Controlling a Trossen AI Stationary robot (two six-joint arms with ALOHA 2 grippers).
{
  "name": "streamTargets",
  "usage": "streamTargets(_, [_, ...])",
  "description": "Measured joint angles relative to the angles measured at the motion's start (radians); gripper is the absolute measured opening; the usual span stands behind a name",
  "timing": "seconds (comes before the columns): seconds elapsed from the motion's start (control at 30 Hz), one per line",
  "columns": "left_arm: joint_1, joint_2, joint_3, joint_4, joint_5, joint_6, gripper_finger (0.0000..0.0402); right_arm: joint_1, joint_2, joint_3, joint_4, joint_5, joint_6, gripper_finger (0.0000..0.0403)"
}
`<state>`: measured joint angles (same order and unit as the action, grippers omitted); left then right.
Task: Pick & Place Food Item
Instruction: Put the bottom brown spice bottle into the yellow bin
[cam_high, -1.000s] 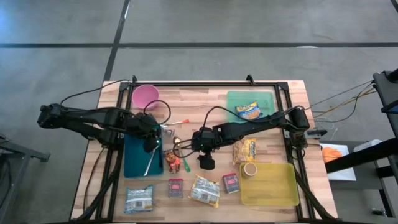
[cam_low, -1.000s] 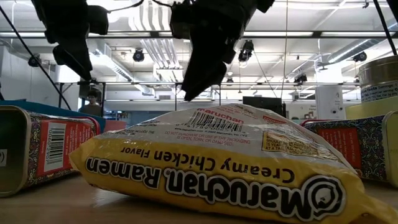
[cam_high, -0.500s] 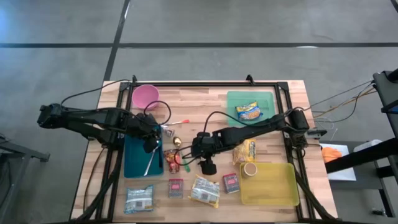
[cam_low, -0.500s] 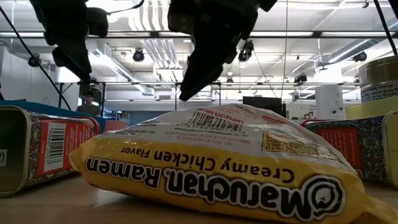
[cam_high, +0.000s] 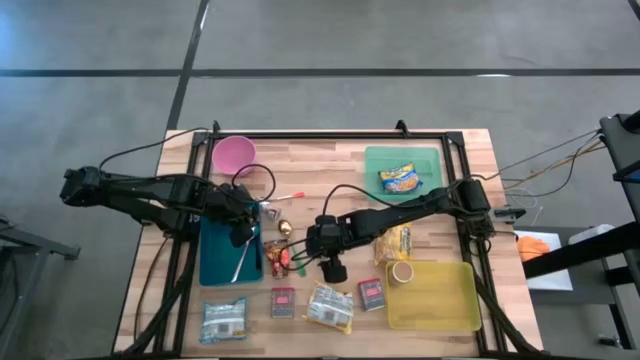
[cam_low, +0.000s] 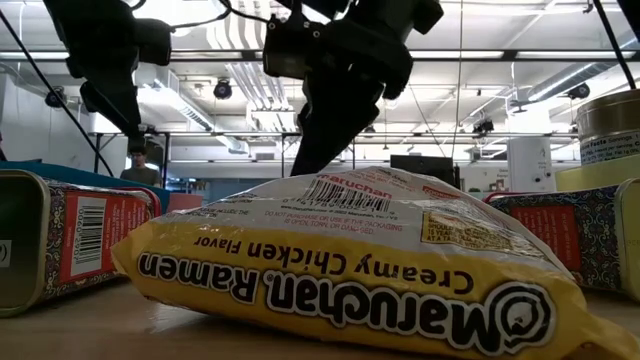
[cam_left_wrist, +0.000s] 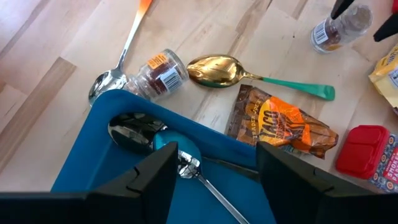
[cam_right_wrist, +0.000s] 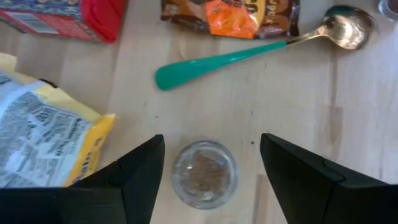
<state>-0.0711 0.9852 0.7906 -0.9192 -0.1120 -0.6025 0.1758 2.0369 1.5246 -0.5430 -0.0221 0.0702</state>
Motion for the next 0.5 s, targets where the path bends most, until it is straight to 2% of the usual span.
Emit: streamTargets(0.5, [0.000,0.000,0.000,0.001,0.000,0.000,0.0222,0.003,0.019,-0.004,-0.024,-0.004,-0.017,0.0260])
